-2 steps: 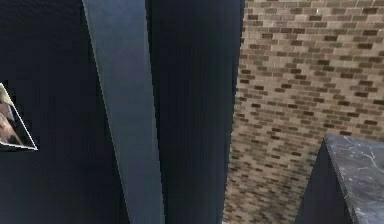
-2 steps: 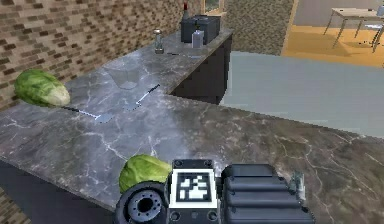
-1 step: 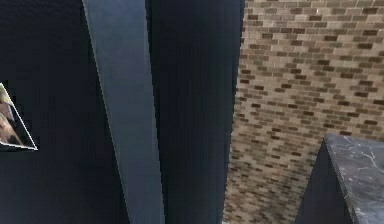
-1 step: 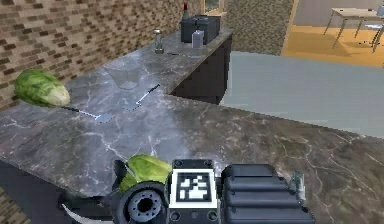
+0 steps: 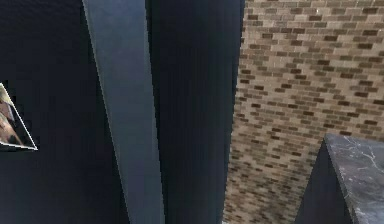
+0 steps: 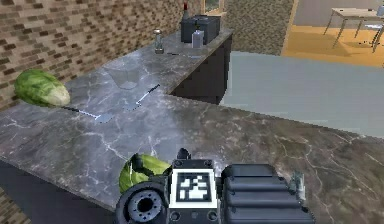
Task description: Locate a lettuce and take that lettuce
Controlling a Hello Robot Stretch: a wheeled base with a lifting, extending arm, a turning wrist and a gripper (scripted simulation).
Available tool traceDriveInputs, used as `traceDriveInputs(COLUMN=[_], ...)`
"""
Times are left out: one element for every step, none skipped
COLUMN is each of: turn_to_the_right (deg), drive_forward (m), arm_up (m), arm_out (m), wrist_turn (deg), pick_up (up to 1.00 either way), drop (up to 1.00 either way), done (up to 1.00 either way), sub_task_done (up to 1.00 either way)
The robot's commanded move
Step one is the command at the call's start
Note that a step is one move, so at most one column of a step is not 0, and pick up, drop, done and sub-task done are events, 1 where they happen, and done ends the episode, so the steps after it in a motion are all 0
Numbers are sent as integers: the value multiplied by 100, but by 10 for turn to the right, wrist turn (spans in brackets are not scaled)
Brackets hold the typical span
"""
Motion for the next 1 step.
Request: traceDriveInputs(turn_to_the_right=[0], drive_forward=[0], arm_up=[-10], arm_out=[0], wrist_turn=[0], pick_up=[0], drop=[0], done=[0], sub_task_done=[0])
